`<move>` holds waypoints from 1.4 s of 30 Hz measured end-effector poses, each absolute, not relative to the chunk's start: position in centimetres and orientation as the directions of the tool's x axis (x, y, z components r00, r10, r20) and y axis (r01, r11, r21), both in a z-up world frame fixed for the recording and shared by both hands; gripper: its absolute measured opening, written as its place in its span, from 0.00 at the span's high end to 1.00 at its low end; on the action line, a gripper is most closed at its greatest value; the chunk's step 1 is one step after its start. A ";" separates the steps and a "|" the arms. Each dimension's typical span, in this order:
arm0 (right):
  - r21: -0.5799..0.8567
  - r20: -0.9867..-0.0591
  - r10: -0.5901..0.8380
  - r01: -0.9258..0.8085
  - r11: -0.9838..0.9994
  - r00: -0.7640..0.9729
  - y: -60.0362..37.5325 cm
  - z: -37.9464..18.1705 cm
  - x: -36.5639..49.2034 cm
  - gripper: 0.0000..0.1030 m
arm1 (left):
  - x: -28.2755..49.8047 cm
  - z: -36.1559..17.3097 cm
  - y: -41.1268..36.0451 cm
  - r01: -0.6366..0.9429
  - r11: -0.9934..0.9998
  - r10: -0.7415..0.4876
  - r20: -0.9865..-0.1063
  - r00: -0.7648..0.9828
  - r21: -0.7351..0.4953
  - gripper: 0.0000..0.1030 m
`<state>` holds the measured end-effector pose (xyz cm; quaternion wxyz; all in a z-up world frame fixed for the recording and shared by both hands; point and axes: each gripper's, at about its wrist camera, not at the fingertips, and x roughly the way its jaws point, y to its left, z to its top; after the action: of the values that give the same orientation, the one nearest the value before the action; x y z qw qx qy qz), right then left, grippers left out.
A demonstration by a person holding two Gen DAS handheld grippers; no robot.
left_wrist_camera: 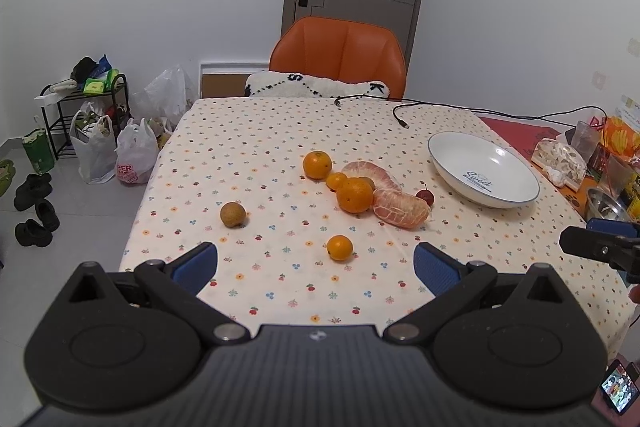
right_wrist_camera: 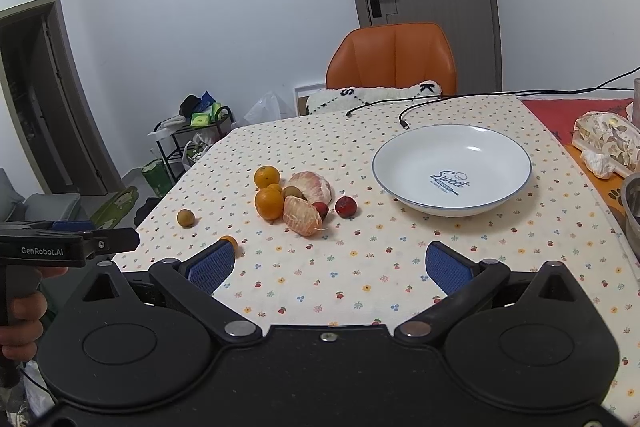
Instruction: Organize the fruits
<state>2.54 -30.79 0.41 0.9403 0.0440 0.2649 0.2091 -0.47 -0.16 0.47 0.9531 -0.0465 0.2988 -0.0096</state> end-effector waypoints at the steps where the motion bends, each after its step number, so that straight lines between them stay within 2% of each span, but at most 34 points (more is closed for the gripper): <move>1: 0.195 -0.479 0.419 -0.372 0.908 0.771 -30.8 0.4 2.5 0.00 | -0.5 0.5 -0.2 -0.010 0.996 -0.046 -0.569 0.821 -0.094 0.00; 24: 0.222 -0.490 0.458 -0.401 0.889 0.742 -30.4 -0.8 3.7 0.00 | 0.5 -0.8 -0.6 0.015 0.995 -0.070 -0.576 0.815 -0.099 0.00; 42: 0.255 -0.446 0.494 -0.423 0.870 0.746 -29.7 -2.8 6.3 0.01 | 3.4 -3.2 -0.8 0.038 0.989 -0.111 -0.559 0.821 -0.140 0.01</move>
<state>6.34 -29.65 -2.78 0.9319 0.0686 0.2576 0.2460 3.42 -0.83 -3.25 0.9523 -0.0616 0.2963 -0.0390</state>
